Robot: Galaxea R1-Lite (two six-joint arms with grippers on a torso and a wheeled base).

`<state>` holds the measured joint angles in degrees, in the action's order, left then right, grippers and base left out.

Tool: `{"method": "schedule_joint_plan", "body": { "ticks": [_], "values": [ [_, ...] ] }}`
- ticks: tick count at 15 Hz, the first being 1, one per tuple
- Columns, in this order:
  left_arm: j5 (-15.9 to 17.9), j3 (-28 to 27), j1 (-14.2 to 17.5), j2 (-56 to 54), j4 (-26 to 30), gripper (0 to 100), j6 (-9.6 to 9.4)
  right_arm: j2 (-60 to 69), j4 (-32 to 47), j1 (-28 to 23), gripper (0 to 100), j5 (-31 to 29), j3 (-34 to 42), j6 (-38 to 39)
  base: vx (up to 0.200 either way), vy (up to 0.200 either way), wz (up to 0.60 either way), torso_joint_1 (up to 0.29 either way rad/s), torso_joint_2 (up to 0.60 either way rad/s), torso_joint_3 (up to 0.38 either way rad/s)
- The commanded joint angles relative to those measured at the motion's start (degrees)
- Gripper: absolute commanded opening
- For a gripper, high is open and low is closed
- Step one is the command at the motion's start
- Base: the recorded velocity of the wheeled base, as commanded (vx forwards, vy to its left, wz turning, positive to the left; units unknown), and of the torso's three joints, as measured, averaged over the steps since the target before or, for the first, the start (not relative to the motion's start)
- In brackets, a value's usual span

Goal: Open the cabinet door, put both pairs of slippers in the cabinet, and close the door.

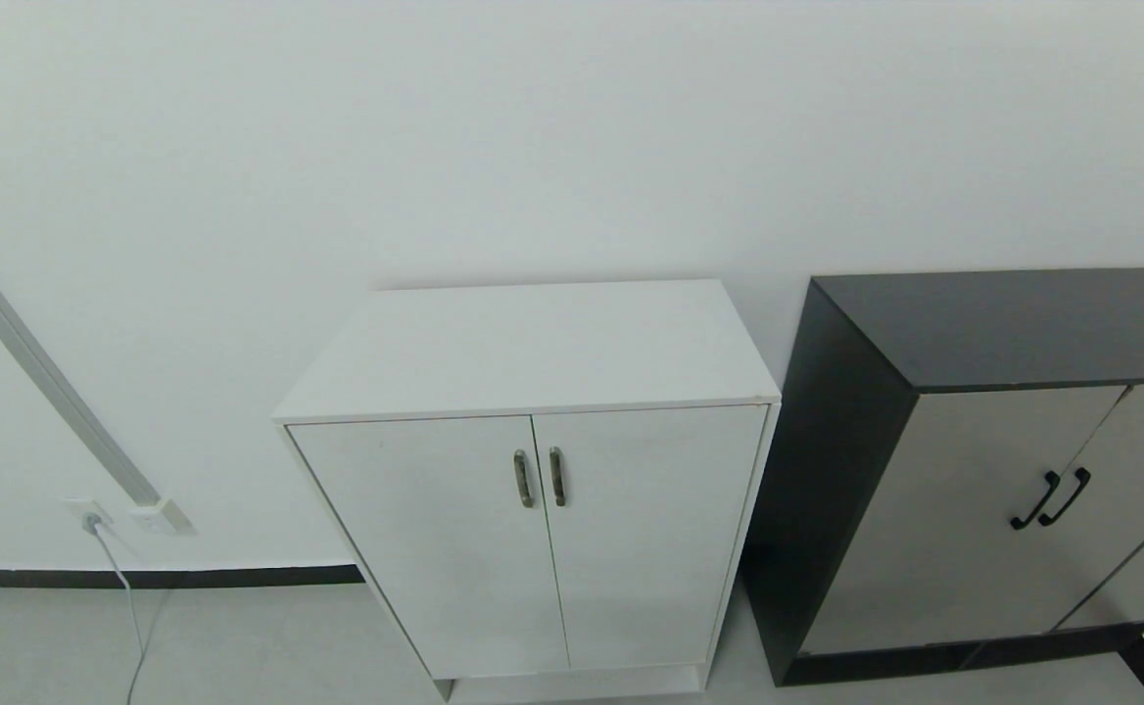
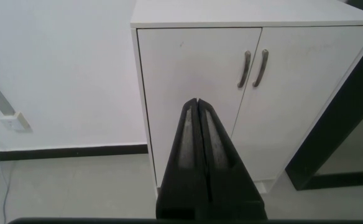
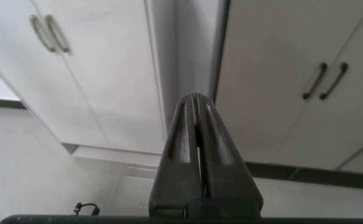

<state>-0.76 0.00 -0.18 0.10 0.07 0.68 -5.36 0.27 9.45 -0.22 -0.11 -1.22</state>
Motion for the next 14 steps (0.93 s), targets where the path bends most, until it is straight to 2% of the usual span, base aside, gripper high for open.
{"method": "schedule_joint_plan", "body": {
  "ticks": [1,6,9,11,14],
  "values": [
    [-0.04,0.00,0.01,-0.01,0.01,0,0.02,-0.70,0.00,-2.68,0,-0.04,-0.07,-0.19,0.000,0.000,0.00,0.000,0.00,0.000],
    [-0.04,0.00,0.01,-0.01,-0.07,0,0.02,3.52,0.00,-10.24,0,-0.04,-0.07,-0.10,0.000,0.000,0.00,0.000,0.00,0.000],
    [-0.04,0.00,0.01,-0.01,-0.07,0,0.02,5.19,-0.09,-9.89,0,-0.84,0.11,1.83,0.000,0.000,0.00,0.000,0.00,0.000],
    [-0.04,0.00,0.01,-0.01,-0.07,0,-0.07,5.28,-0.62,-9.80,0,-1.89,0.11,5.79,0.000,0.000,0.00,0.000,0.00,0.000],
    [-0.04,0.00,0.01,-0.01,-0.07,0,-0.07,5.28,-0.62,-9.80,0,-1.98,0.11,5.61,0.000,0.000,0.00,0.000,0.00,0.000]
  ]
}}
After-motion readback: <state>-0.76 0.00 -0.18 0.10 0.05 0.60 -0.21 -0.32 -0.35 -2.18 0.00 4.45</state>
